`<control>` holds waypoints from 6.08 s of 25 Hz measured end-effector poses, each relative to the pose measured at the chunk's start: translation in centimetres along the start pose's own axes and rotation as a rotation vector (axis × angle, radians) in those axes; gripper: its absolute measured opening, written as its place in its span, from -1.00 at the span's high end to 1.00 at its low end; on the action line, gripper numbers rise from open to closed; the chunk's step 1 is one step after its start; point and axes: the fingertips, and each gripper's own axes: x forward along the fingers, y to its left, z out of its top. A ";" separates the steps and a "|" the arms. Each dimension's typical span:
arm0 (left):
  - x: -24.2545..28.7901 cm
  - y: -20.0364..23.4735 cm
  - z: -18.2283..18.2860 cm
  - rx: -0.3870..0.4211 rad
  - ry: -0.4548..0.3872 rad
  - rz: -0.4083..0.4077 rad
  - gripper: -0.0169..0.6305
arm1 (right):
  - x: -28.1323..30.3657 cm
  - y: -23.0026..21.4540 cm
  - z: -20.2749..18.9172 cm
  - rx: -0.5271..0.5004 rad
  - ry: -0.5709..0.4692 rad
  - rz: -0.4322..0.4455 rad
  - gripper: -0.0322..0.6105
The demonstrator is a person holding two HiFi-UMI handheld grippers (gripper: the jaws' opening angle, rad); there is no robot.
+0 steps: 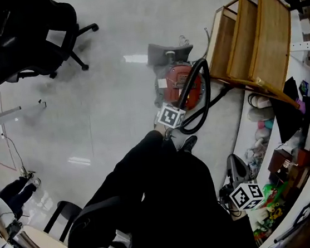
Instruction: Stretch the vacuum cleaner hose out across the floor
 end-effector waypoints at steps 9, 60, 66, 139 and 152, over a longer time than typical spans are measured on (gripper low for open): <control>-8.7 -15.5 1.6 0.339 -0.112 -0.086 0.38 | -4.2 0.5 5.3 -0.095 -0.168 0.055 0.86; -30.1 -32.7 -14.6 0.396 -0.280 -0.237 0.21 | -23.3 -5.2 -15.3 -0.946 0.256 -0.305 0.42; -28.5 -40.7 -18.0 -0.194 -0.237 -0.685 0.20 | -25.5 -5.1 -18.3 -0.808 0.246 -0.280 0.42; -34.0 -75.4 -89.7 1.072 0.682 -0.458 0.25 | -57.2 -4.1 -68.7 -1.670 -0.060 0.385 0.00; -44.3 -62.1 -102.9 1.066 0.487 -0.202 0.28 | -60.3 10.2 -84.2 -1.780 0.273 0.369 0.45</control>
